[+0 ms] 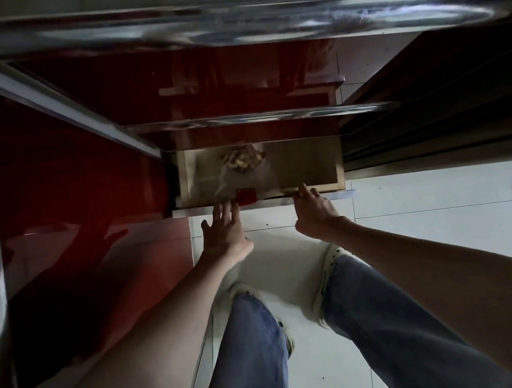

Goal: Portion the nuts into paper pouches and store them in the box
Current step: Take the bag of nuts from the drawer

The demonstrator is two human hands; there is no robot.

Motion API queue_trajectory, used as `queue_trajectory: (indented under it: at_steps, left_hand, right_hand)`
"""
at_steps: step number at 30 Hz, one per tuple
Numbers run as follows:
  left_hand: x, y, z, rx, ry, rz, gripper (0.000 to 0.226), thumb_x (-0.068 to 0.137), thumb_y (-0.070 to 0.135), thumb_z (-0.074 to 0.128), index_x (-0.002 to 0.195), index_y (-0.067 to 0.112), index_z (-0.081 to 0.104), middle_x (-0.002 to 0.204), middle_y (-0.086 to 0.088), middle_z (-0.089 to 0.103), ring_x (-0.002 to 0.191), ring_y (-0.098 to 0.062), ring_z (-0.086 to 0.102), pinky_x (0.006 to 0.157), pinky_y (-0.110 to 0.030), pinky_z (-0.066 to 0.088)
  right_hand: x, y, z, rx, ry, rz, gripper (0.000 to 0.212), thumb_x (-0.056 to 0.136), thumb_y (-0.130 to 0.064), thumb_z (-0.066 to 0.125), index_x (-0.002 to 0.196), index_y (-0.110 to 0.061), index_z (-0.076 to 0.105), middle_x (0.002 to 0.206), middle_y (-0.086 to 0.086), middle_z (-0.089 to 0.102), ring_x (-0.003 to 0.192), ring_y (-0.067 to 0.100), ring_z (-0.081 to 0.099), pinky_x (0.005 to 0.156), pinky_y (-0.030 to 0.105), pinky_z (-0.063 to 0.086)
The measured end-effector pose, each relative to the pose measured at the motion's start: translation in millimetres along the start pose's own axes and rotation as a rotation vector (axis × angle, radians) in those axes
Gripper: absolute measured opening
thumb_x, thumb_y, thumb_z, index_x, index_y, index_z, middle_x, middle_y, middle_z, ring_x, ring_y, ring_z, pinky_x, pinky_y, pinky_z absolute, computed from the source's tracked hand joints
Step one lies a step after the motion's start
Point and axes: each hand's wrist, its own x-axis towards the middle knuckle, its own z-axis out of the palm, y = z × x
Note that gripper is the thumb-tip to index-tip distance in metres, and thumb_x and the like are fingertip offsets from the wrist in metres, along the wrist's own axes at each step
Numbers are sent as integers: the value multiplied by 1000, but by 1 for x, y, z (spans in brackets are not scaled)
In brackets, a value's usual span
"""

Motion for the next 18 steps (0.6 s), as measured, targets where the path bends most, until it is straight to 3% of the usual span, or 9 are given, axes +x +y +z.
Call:
queue_trajectory:
  at_steps: [6,12,13,15,18]
  left_hand:
    - [-3,-13,4,-11,206,75,66,81,6,53,143,14,31,147,-4,29,141,-21,21,112,-46,27]
    - [17,-29,14,-97,415,24,63,84,-3,50,143,16,38,150,-6,35,141,-24,27,110,-41,26]
    - [19,-29,17,-100,462,27,63,84,-4,50,142,16,39,149,-7,38,139,-25,30,109,-40,26]
    - [23,-25,21,-96,520,23,61,83,-4,49,141,14,42,144,-9,44,135,-28,33,108,-40,26]
    - [25,-11,20,-144,492,-25,48,85,4,48,132,13,50,136,-10,51,130,-30,37,105,-41,29]
  right_hand:
    - [17,-28,-6,19,152,-55,55,75,-2,59,128,-2,43,129,15,40,115,32,43,84,40,47]
    - [44,-57,10,-45,180,-129,92,71,-1,63,148,-13,14,153,16,15,123,39,39,86,42,50]
    - [47,-63,12,-76,197,-159,90,72,0,62,148,-13,17,155,15,14,126,39,37,87,42,49]
    - [52,-73,11,-172,239,-220,72,75,-3,61,141,-13,36,151,13,31,128,35,40,88,39,46]
    - [54,-82,3,-252,212,-280,42,84,-6,55,125,-14,55,126,10,59,113,30,58,78,35,46]
